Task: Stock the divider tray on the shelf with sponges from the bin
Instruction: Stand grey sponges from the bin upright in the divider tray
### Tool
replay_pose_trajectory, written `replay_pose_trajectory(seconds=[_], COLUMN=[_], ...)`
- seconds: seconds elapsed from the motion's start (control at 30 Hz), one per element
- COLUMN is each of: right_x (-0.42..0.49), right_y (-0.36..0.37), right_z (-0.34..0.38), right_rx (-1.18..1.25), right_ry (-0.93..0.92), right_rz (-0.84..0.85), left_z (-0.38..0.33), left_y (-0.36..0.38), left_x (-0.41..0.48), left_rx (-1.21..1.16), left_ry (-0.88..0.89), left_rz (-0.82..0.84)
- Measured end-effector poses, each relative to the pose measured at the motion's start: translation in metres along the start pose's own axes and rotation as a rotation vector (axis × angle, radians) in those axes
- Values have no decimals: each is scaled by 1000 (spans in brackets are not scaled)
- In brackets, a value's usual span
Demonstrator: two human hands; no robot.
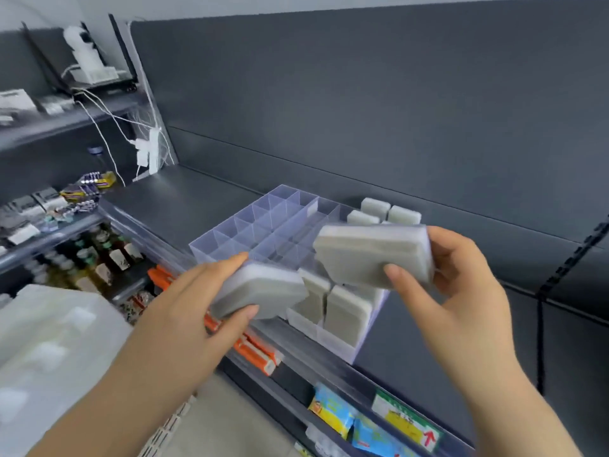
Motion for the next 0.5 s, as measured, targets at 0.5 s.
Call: replay_pose_trajectory(seconds=[0.5], right_x=[116], right_y=[96], right_z=[-9], right_rx=[-395], right_ry=[14], right_rz=[-38], left_z=[114], left_y=[57], left_x=[121], left_rx=[-241], left_ry=[-89], left_rz=[-16])
Point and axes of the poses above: each hand's wrist, its own x-axis towards the middle knuckle, its own y-axis out of the palm, z = x × y, the point moved 4 cm from there along x, towards the middle knuckle, and after that the axes turned 8 degrees about -z, right-handed, at the moved point
